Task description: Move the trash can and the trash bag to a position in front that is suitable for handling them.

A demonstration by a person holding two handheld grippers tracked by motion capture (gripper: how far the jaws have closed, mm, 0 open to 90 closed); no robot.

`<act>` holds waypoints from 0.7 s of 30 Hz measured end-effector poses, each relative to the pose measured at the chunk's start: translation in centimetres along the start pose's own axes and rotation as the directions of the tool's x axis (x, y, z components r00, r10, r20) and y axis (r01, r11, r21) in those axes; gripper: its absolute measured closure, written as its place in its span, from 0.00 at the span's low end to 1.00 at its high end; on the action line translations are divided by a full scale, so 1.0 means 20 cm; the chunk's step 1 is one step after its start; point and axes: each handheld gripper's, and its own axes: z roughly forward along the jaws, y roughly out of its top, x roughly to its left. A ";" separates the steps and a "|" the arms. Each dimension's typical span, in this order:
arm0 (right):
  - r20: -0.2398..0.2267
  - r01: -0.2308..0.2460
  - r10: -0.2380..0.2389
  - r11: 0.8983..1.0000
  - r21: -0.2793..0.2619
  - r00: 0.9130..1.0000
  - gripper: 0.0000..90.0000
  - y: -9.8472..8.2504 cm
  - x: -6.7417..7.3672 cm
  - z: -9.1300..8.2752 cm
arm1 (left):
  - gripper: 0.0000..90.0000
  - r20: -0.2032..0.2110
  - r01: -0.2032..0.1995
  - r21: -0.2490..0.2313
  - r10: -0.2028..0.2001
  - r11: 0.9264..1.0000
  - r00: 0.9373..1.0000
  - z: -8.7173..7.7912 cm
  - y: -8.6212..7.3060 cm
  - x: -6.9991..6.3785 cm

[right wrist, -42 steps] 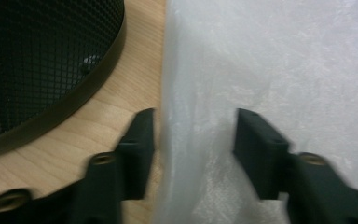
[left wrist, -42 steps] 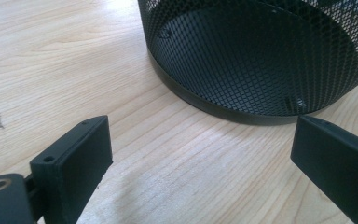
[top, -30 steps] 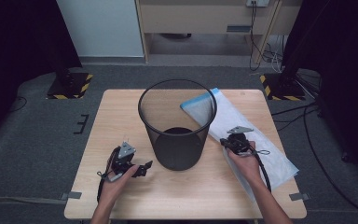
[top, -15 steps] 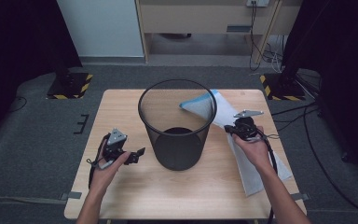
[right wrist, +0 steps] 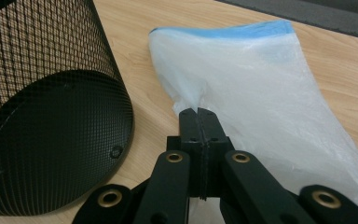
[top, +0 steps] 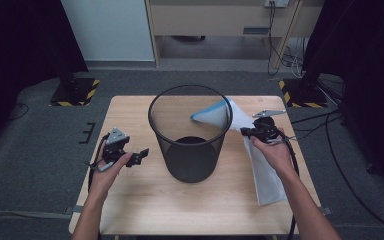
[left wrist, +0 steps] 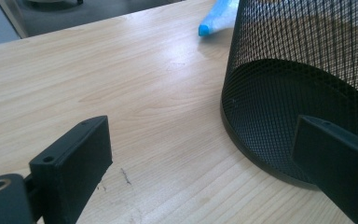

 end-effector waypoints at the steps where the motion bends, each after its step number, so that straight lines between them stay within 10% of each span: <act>1: 0.000 0.005 -0.005 1.000 0.001 1.000 1.00 0.02 0.00 -0.01 | 0.04 0.001 0.001 -0.005 -0.001 1.000 1.000 -0.01 0.01 0.01; 21: -0.032 -0.005 0.005 1.000 0.008 0.999 1.00 0.18 0.01 -0.06 | 0.06 -0.042 0.011 -0.039 -0.013 0.999 0.999 -0.02 0.16 0.16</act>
